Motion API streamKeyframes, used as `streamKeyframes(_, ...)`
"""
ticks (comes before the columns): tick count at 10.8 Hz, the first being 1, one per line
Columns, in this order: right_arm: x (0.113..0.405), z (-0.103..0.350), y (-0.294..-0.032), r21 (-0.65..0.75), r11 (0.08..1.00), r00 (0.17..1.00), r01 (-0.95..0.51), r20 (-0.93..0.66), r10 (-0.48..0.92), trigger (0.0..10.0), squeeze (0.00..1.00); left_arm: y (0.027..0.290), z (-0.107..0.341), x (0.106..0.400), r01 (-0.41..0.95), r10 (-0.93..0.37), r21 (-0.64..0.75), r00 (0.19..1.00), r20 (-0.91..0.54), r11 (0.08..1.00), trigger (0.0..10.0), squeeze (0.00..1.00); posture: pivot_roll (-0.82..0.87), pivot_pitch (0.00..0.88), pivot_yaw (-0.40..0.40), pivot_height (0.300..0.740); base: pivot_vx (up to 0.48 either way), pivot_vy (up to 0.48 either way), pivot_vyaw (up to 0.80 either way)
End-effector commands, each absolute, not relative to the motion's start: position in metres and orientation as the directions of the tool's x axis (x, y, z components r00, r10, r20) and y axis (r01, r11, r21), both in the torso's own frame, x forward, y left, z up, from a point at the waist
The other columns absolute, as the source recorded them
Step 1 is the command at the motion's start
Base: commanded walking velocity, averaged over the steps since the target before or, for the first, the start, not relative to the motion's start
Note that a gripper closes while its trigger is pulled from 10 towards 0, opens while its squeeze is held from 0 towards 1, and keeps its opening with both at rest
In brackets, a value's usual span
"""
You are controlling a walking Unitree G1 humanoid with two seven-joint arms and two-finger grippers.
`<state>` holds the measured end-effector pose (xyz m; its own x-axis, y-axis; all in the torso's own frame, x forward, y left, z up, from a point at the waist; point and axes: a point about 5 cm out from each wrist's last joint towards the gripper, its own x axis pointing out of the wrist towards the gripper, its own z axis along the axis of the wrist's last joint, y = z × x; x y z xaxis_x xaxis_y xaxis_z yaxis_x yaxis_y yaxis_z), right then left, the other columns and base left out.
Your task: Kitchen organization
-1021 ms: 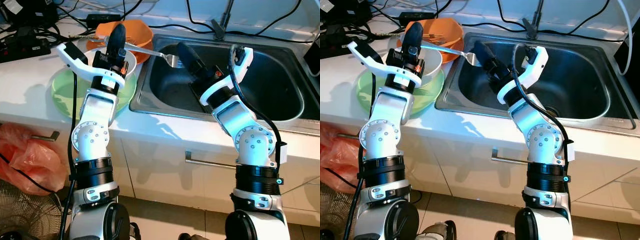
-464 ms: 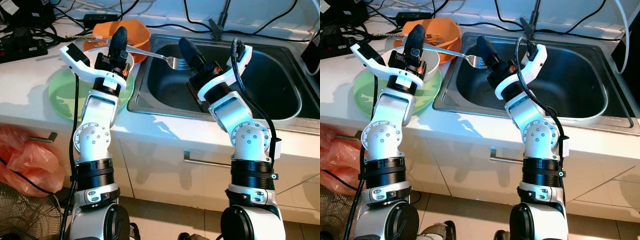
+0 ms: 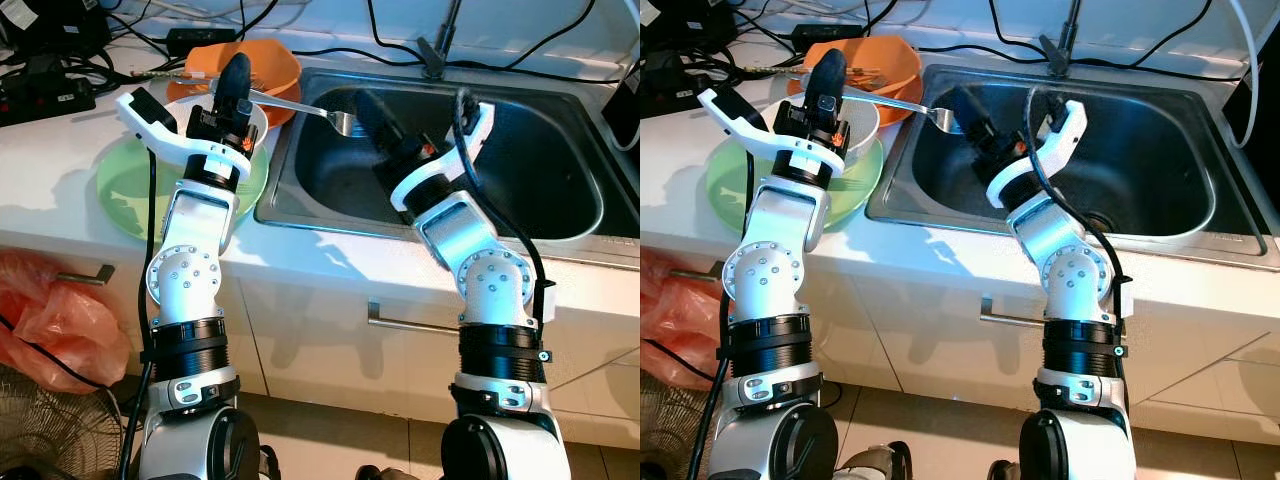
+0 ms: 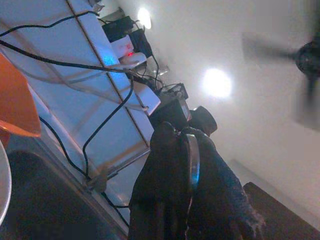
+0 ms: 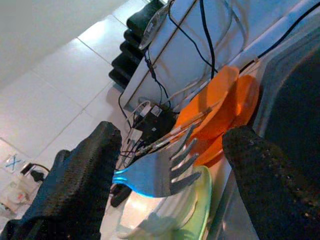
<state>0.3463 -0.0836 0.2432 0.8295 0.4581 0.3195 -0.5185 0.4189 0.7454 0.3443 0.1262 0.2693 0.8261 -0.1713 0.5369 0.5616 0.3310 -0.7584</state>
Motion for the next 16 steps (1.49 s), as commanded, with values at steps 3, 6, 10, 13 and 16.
streamKeyframes(3,0.344,0.233,-0.073,0.775,0.384,0.830,-0.502,0.306,0.466,0.0,0.00,0.117,0.271,0.342,0.573,-0.185,-0.760,0.819,0.543,0.307,0.0,0.00,0.03,0.122,-0.004,0.740,0.000,0.000,0.00)
streamKeyframes(6,0.345,0.232,-0.071,0.778,0.375,0.827,-0.504,0.309,0.470,0.0,0.00,0.111,0.268,0.341,0.571,-0.196,-0.765,0.821,0.537,0.296,0.0,0.00,0.03,0.120,-0.002,0.740,0.000,0.000,0.00)
streamKeyframes(10,0.345,0.230,-0.069,0.783,0.371,0.829,-0.499,0.308,0.466,0.0,0.00,0.102,0.264,0.339,0.565,-0.217,-0.777,0.824,0.523,0.277,0.0,0.00,0.03,0.123,-0.002,0.740,0.000,0.000,0.00)
streamKeyframes(13,0.349,0.232,-0.073,0.797,0.369,0.845,-0.479,0.303,0.440,0.0,0.00,0.102,0.262,0.338,0.564,-0.218,-0.779,0.825,0.521,0.275,0.0,0.00,0.03,0.122,-0.004,0.740,0.000,0.000,0.00)
streamKeyframes(16,0.354,0.233,-0.077,0.829,0.363,0.876,-0.426,0.278,0.393,0.0,0.00,0.101,0.264,0.336,0.577,-0.222,-0.769,0.817,0.533,0.276,0.0,0.00,0.03,0.120,-0.005,0.740,0.000,0.000,0.00)
